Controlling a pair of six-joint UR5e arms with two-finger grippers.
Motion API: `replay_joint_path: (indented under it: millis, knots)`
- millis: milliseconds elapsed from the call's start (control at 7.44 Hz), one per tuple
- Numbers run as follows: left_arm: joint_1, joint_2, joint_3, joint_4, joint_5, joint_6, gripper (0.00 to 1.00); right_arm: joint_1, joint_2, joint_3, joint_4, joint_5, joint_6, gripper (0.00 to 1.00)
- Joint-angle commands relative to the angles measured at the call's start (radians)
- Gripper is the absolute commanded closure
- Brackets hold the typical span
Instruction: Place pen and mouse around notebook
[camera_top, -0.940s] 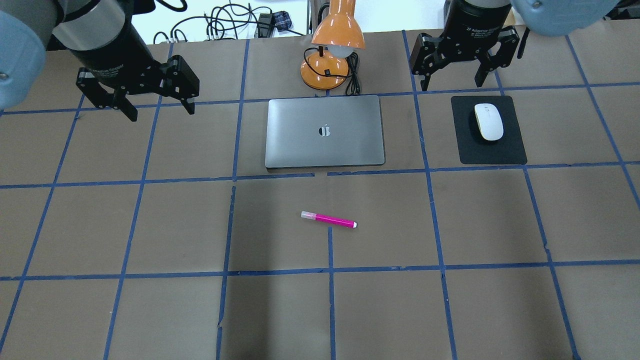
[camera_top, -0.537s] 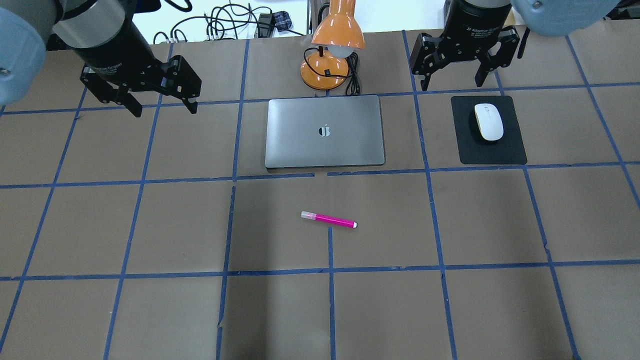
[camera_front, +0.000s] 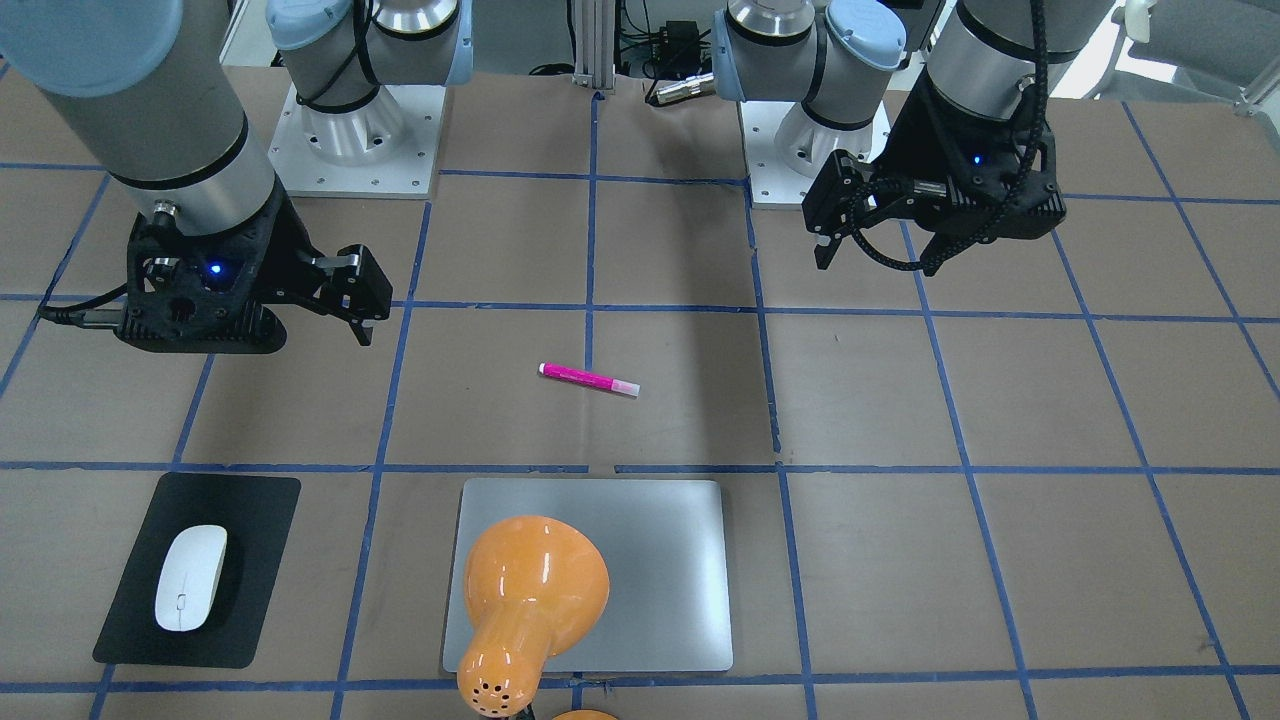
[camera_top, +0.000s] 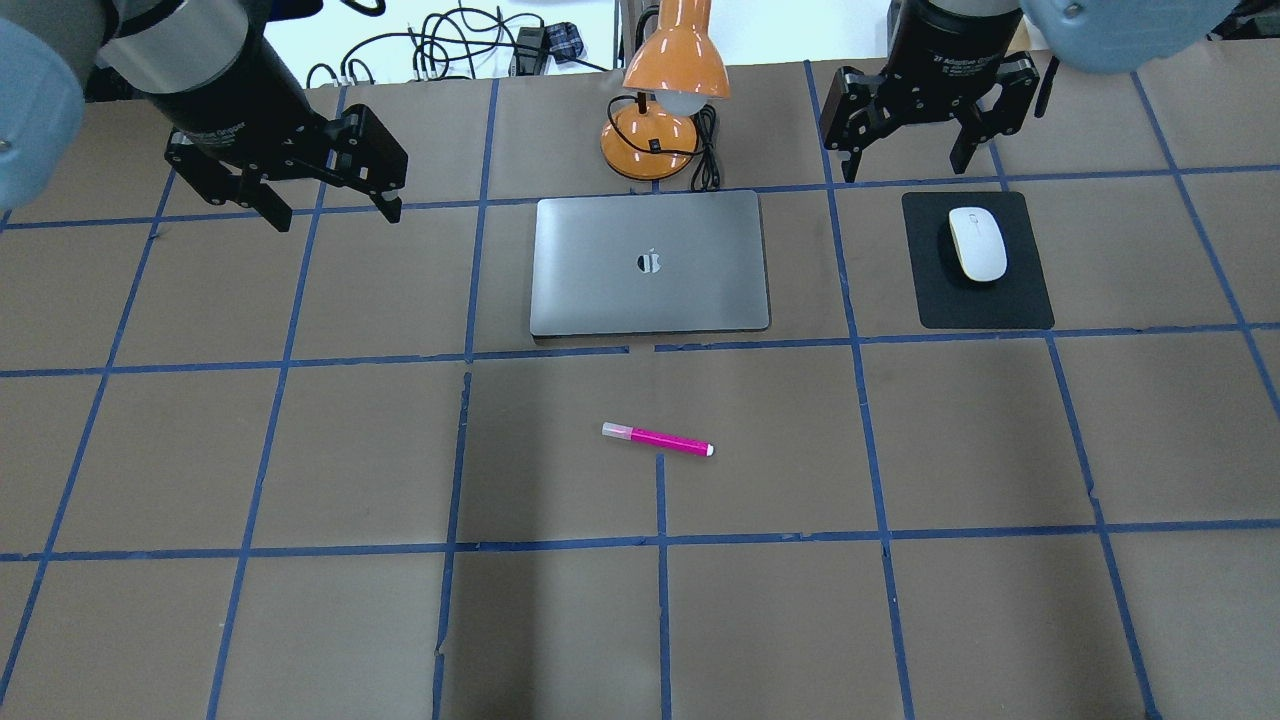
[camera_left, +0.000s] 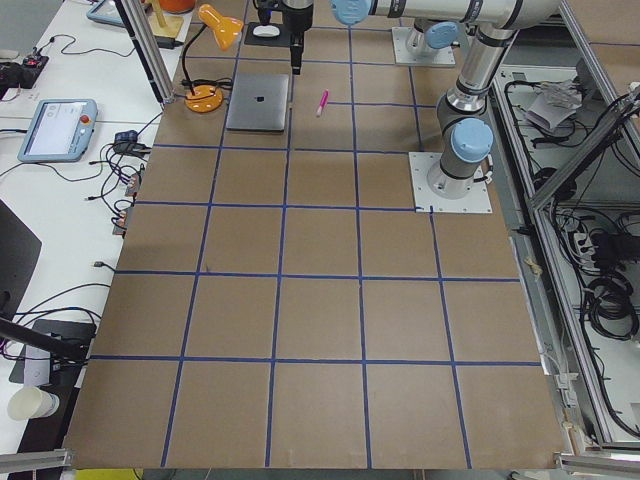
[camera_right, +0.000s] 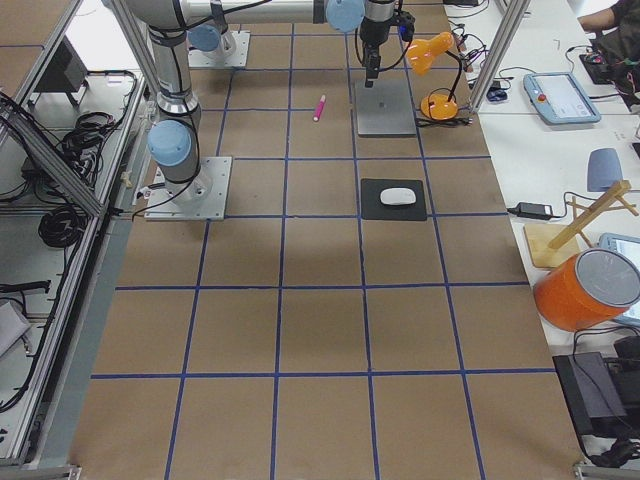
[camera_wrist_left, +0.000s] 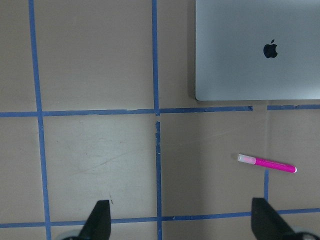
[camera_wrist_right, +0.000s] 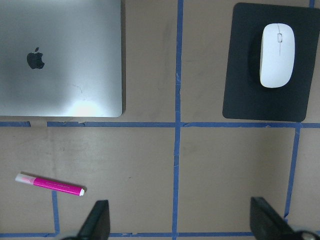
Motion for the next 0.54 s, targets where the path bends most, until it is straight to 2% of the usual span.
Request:
replay_joint_path:
  millis: [0, 403]
  knots:
    - [0.007, 0.009, -0.003, 0.000, 0.004, 0.007, 0.00, -0.001, 0.000, 0.000, 0.000, 0.000, 0.000, 0.00]
    - [0.023, 0.020, -0.013, 0.005, 0.003, 0.008, 0.00, -0.001, 0.000, 0.000, 0.000, 0.000, 0.002, 0.00]
